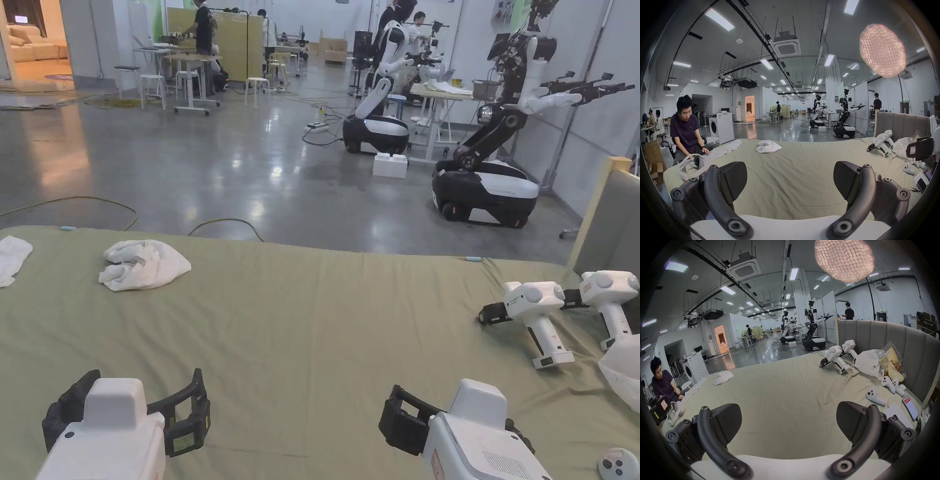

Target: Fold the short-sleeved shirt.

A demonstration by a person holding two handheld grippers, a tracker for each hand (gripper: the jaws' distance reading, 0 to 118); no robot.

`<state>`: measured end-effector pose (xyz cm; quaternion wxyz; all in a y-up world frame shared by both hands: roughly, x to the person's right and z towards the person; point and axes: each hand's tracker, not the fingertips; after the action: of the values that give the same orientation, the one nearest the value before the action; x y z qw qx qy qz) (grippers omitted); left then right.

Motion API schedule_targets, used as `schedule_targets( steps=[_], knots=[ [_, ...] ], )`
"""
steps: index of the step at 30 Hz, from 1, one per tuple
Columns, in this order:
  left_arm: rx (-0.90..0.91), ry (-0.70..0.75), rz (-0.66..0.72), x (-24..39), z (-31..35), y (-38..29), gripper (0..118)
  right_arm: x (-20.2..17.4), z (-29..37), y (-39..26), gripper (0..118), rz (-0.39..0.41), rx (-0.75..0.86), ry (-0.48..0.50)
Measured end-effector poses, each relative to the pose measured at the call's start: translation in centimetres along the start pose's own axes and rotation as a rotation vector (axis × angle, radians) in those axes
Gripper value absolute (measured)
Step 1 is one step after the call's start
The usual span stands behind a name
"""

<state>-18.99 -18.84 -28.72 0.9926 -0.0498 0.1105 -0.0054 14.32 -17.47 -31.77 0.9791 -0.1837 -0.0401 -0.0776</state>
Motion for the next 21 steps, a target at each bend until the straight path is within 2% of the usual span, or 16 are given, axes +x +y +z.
schedule_targets(
  steps=[4,9,16,21],
  knots=[
    [0.017,0.017,0.012,-0.23,-0.01,-0.11,108,-0.23,-0.07,0.09,115,0.032,0.008,-0.018],
    [0.031,-0.011,0.038,-0.49,0.18,0.21,110,-0.16,-0.35,0.30,115,0.031,0.002,-0.013],
    [0.025,-0.017,-0.016,-0.24,0.10,0.25,110,0.08,-0.40,0.14,115,0.016,0.009,-0.031],
    [0.013,-0.017,-0.036,-0.28,-0.09,0.16,110,0.03,-0.42,-0.04,115,0.033,0.025,-0.050]
  ],
)
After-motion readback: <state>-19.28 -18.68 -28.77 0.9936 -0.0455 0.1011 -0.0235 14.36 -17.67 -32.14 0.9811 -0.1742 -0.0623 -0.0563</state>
